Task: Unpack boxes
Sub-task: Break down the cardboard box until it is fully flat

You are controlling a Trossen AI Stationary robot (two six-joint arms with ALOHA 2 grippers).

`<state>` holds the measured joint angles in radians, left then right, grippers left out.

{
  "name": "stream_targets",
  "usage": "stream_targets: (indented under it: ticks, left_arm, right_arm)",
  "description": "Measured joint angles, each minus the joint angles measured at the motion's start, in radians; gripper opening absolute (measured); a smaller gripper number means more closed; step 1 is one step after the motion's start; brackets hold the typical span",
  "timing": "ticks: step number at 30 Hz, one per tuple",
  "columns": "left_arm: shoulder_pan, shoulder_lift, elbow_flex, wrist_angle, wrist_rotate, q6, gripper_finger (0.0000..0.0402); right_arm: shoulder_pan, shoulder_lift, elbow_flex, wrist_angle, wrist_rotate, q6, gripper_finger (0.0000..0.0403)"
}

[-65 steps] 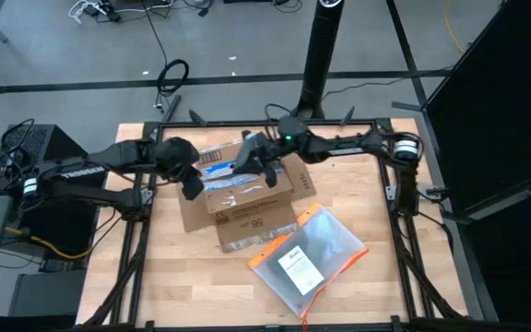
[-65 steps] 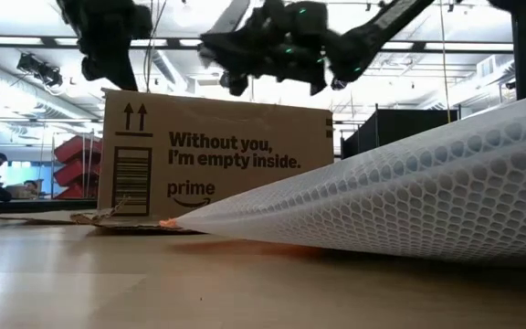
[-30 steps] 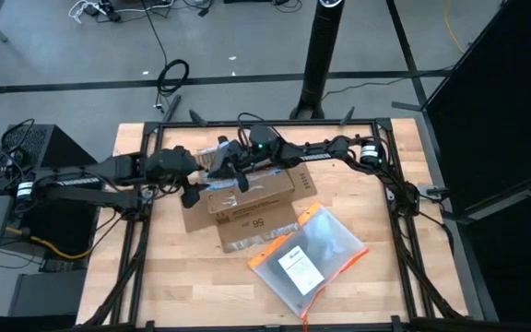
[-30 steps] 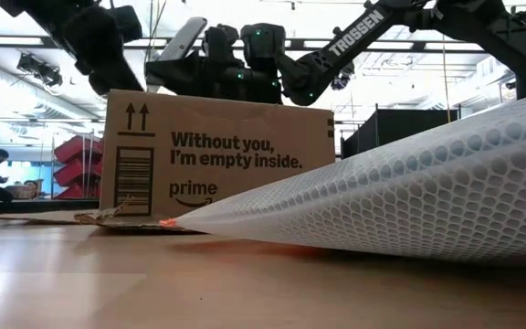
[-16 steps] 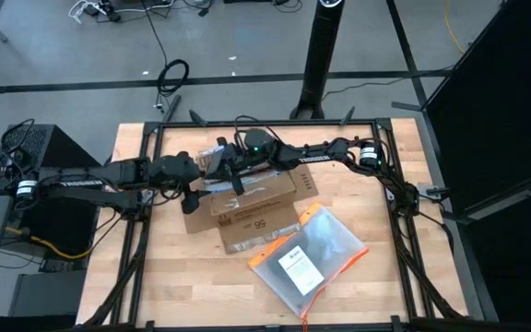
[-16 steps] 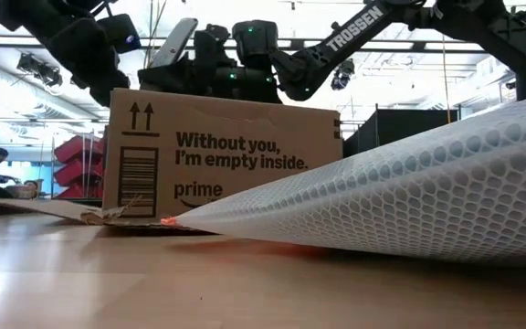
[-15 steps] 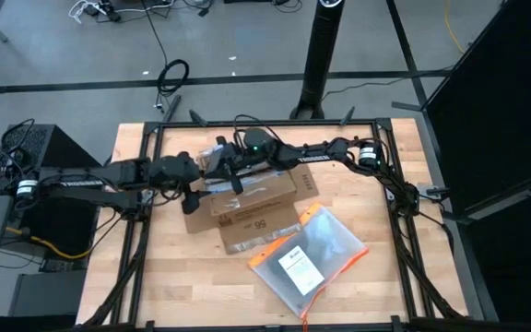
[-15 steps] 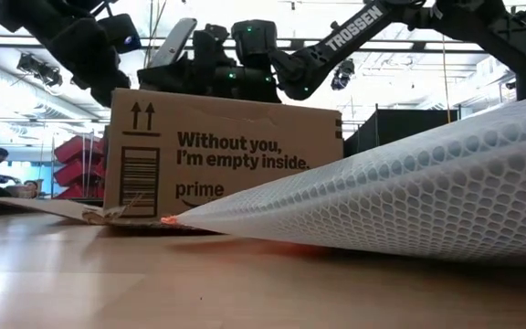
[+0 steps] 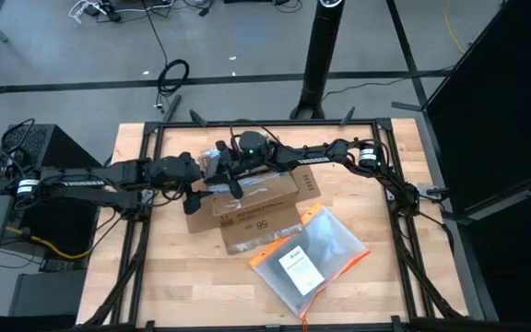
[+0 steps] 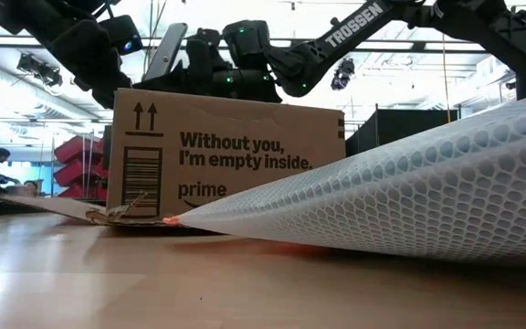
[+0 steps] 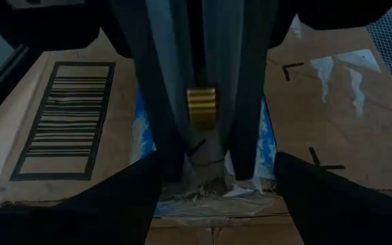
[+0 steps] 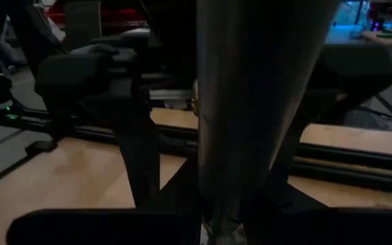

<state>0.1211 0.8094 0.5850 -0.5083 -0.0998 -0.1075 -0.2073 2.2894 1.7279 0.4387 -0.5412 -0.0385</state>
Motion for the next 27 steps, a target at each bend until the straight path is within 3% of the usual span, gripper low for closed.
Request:
stream_targets:
  ticks: [27]
  left_arm:
    - [0.0, 0.002, -0.002, 0.0, 0.0, 0.0, 0.0267]
  right_arm:
    - [0.01, 0.0, 0.0, -0.022, 0.013, -0.03, 0.0041]
